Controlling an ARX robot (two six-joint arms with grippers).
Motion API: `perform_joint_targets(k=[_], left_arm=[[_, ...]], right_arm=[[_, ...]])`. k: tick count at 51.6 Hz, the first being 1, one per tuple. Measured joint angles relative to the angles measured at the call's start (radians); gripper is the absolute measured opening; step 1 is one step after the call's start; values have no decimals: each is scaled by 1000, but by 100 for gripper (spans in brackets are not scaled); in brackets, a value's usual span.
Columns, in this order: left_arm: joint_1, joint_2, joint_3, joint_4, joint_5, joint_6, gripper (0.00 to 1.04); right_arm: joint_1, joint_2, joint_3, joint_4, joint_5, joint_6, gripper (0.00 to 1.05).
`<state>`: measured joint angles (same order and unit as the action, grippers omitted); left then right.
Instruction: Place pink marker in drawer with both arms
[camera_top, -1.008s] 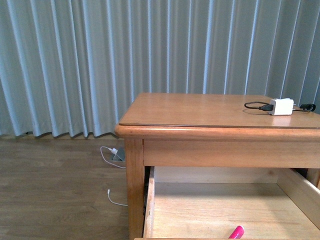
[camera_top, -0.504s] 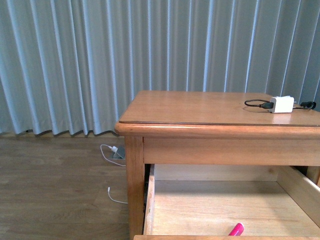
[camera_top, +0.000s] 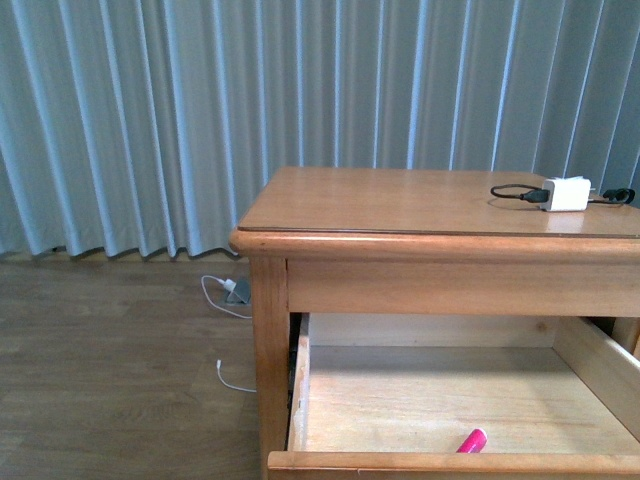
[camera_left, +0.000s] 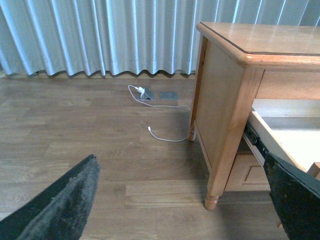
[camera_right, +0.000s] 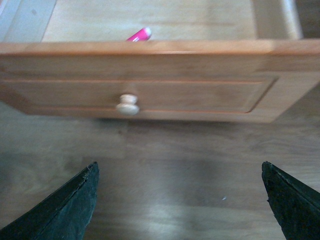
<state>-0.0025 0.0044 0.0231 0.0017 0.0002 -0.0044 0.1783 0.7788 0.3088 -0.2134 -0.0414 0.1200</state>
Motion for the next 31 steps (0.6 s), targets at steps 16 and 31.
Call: perform_joint_targets(k=[16,31], left_arm=[[0,0,0,0,0,0,99],[0,0,0,0,0,0,99]], right_arm=[[8,513,206,148,-18,60,96],[29,789,317,333,80,69,96]])
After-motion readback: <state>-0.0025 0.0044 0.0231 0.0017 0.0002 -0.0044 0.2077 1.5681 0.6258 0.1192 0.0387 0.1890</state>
